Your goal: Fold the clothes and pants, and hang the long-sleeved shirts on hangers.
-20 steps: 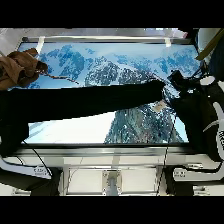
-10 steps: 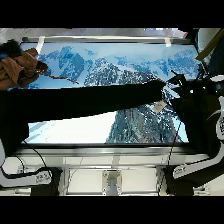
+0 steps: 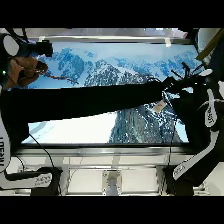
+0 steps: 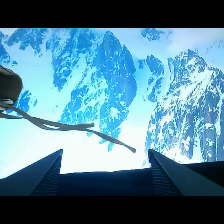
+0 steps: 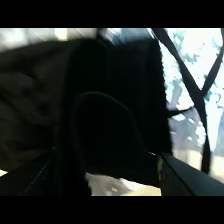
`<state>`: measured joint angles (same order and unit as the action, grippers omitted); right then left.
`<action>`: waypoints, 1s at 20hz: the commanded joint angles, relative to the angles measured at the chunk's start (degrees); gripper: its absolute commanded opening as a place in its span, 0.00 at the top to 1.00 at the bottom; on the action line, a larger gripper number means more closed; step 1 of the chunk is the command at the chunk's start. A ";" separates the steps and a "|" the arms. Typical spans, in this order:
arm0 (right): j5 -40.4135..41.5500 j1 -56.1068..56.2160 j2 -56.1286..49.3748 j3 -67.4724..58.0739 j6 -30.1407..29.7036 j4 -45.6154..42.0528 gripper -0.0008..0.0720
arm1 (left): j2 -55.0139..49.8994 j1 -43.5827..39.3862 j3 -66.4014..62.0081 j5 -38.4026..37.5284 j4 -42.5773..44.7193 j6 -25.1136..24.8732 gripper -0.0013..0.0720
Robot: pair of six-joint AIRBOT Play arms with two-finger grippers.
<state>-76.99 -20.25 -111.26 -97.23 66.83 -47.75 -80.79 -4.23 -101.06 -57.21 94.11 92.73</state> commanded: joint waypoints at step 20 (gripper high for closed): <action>-5.79 5.03 -7.48 -5.49 -1.79 5.38 0.95 | -4.50 -0.96 0.09 -2.47 -0.33 -0.17 0.90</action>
<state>-80.40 -15.75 -119.35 -100.33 65.21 -44.95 -85.19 -4.97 -100.99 -59.61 93.76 92.60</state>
